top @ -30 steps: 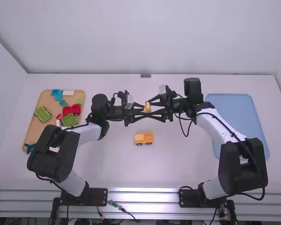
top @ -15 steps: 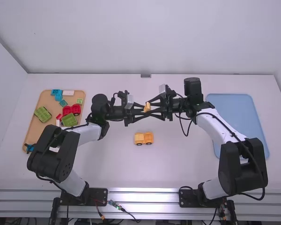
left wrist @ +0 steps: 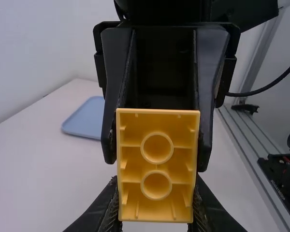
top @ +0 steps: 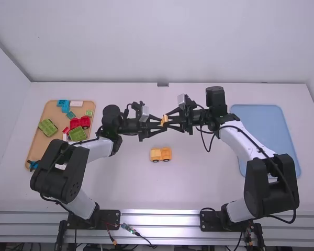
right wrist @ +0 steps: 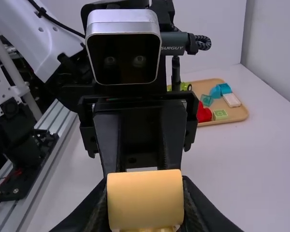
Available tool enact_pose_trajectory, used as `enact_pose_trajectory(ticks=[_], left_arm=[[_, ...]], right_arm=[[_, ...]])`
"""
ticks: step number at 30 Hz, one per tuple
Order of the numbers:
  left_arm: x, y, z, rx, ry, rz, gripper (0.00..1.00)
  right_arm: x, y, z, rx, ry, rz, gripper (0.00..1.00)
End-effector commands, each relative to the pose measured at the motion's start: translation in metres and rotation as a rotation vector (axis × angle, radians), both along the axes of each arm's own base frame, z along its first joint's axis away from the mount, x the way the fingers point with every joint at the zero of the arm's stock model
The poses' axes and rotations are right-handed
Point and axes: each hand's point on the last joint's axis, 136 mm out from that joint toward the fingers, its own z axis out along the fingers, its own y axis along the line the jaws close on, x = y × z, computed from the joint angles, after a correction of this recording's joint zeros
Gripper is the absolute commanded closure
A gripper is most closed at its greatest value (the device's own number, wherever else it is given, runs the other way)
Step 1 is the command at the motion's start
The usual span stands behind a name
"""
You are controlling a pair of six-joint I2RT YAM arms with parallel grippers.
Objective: Assemble lego blocks to make yellow taxi
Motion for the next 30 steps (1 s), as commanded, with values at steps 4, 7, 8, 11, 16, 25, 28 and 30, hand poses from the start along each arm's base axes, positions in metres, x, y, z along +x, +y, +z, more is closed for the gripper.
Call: enact_pose_trajectory(ticks=[4,7,8,11,16,25,28,30], left_arm=[[0.006,0.002,-0.003,0.002,0.002,0.035,0.89],[0.006,0.003,-0.003,0.002,0.002,0.035,0.65],[0.006,0.003,-0.003,0.002,0.001,0.036,0.63],[0.006,0.003,-0.003,0.002,0.001,0.035,0.5],[0.006,0.003,-0.003,0.001,0.001,0.036,0.5],[0.006,0.003,-0.008,0.011,0.036,0.036,0.01],[0.006,0.004,-0.018,0.034,0.072,0.04,0.01],[0.011,0.009,-0.029,0.066,0.084,0.069,0.01]], right_arm=[[-0.01,0.0,0.005,0.018,0.002,0.022,0.69],[-0.007,0.0,0.003,0.005,0.001,0.007,0.75],[-0.007,0.0,0.003,0.005,0.003,0.007,0.77],[-0.007,0.0,0.003,0.005,0.002,0.006,0.83],[-0.007,0.0,0.003,0.005,0.002,0.006,0.89],[0.019,-0.003,-0.012,-0.092,0.047,-0.149,0.91],[0.038,-0.009,-0.022,-0.157,0.07,-0.268,0.94],[0.046,-0.013,-0.029,-0.194,0.07,-0.323,0.96]])
